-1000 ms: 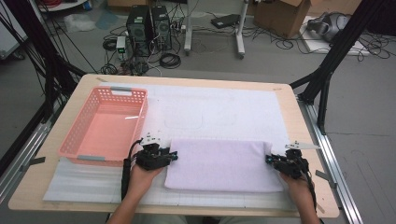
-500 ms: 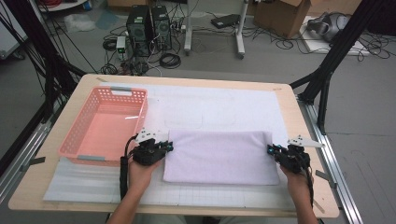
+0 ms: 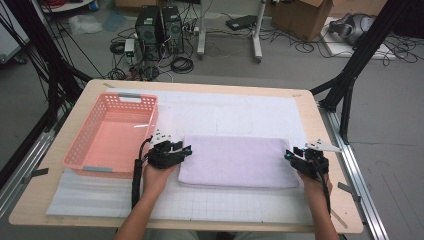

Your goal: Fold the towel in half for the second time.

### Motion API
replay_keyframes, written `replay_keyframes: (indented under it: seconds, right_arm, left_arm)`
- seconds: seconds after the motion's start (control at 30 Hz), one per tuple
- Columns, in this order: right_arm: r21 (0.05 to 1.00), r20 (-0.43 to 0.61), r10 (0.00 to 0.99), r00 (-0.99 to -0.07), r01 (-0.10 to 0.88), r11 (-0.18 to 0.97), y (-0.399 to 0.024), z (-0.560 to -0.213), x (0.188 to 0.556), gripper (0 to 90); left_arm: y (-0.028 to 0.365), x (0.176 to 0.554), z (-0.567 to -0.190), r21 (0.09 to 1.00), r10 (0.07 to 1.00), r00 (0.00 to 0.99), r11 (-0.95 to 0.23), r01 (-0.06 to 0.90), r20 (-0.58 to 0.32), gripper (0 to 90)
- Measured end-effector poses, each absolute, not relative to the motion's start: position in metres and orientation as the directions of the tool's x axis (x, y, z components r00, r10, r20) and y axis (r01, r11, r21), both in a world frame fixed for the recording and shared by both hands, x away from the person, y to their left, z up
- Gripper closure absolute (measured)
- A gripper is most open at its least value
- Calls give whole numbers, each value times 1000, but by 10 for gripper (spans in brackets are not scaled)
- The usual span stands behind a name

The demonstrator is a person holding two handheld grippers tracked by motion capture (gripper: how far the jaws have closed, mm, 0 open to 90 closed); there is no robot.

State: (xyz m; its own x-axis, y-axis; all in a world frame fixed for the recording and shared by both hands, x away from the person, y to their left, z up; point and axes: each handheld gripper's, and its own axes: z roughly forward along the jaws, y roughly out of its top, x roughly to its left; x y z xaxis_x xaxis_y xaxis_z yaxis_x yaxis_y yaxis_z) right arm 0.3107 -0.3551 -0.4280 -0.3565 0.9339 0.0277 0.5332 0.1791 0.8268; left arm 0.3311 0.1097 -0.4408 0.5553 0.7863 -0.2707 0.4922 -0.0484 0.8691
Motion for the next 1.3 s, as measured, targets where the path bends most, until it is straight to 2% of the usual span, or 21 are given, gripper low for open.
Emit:
replay_keyframes:
  seconds: [0.07, 0.17, 0.33, 0.47, 0.6, 0.67, 0.8, 1.0, 1.3]
  right_arm:
    - [835, 43, 922, -384, 520, 178, -356, -424, 305, 607]
    - [831, 32, 903, -428, 513, 214, -352, -421, 296, 603]
    - [790, 15, 878, -478, 544, 283, -349, -427, 285, 562]
    - [755, -35, 876, -481, 561, 338, -353, -433, 277, 551]
    - [791, 14, 888, -459, 549, 271, -364, -428, 270, 499]
    - [815, 30, 891, -452, 527, 241, -368, -425, 268, 456]
    - [837, 16, 872, -489, 483, 256, -368, -425, 264, 302]
    - [879, 27, 866, -499, 425, 218, -375, -420, 258, 206]
    - [879, 36, 852, -523, 421, 222, -374, -421, 259, 185]
  left_arm:
    - [112, 325, -438, 877, 774, 572, -47, 479, -271, 418]
    - [113, 317, -438, 885, 760, 593, -52, 462, -265, 382]
    - [114, 307, -442, 883, 749, 604, -56, 466, -272, 352]
    - [115, 301, -440, 883, 742, 610, -52, 467, -278, 337]
    - [115, 294, -438, 884, 728, 626, -62, 464, -278, 331]
    - [114, 291, -437, 890, 740, 620, -65, 452, -261, 278]
    - [113, 289, -433, 907, 740, 626, -51, 417, -246, 189]
    - [109, 287, -431, 911, 729, 641, -57, 409, -242, 187]
    - [115, 288, -432, 908, 733, 632, -46, 415, -252, 211]
